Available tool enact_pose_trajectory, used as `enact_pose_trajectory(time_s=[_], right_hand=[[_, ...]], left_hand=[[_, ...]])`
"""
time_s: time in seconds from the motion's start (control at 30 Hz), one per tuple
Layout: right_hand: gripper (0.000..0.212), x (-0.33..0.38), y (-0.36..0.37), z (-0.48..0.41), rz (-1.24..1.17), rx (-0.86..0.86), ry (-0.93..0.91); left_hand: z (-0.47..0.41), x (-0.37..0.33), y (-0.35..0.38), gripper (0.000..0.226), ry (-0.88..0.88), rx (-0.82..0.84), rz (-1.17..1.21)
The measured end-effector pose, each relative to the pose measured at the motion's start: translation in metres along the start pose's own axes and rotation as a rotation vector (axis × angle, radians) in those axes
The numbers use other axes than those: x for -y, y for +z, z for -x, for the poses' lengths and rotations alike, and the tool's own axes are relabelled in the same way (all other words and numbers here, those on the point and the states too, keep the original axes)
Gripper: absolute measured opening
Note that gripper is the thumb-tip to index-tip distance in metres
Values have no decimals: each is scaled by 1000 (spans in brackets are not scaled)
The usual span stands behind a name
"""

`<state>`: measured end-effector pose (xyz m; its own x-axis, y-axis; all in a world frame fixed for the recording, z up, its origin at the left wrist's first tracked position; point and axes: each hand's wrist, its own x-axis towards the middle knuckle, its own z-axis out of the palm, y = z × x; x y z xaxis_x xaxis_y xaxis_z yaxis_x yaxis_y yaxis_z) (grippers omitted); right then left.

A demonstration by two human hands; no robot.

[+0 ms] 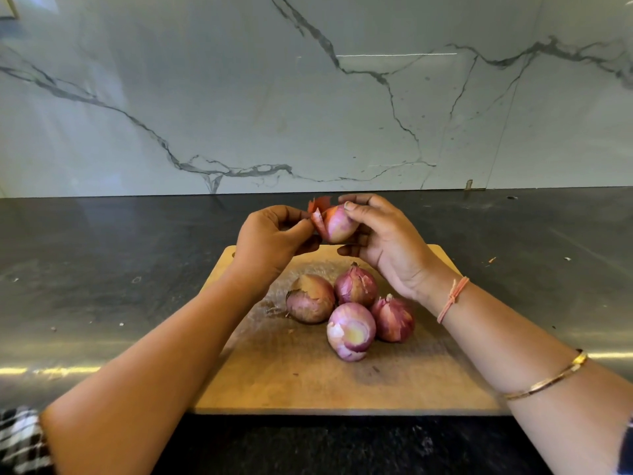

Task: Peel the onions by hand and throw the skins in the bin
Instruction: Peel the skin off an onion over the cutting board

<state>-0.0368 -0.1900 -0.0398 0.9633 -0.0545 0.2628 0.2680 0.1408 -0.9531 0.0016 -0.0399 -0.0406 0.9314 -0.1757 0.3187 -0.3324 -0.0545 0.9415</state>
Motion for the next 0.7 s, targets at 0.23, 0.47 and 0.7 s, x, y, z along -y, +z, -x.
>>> enact_pose_trajectory(time_s=[0.23, 0.47, 0.7], right_hand=[[22, 0, 0, 1, 6, 49, 79], [15, -1, 0, -1, -22, 29, 173], [13, -4, -1, 0, 88, 43, 102]], left_hand=[[0, 4, -2, 11, 14, 0, -201], [-1, 6, -2, 7, 0, 18, -300], [4, 2, 0, 17, 22, 53, -164]])
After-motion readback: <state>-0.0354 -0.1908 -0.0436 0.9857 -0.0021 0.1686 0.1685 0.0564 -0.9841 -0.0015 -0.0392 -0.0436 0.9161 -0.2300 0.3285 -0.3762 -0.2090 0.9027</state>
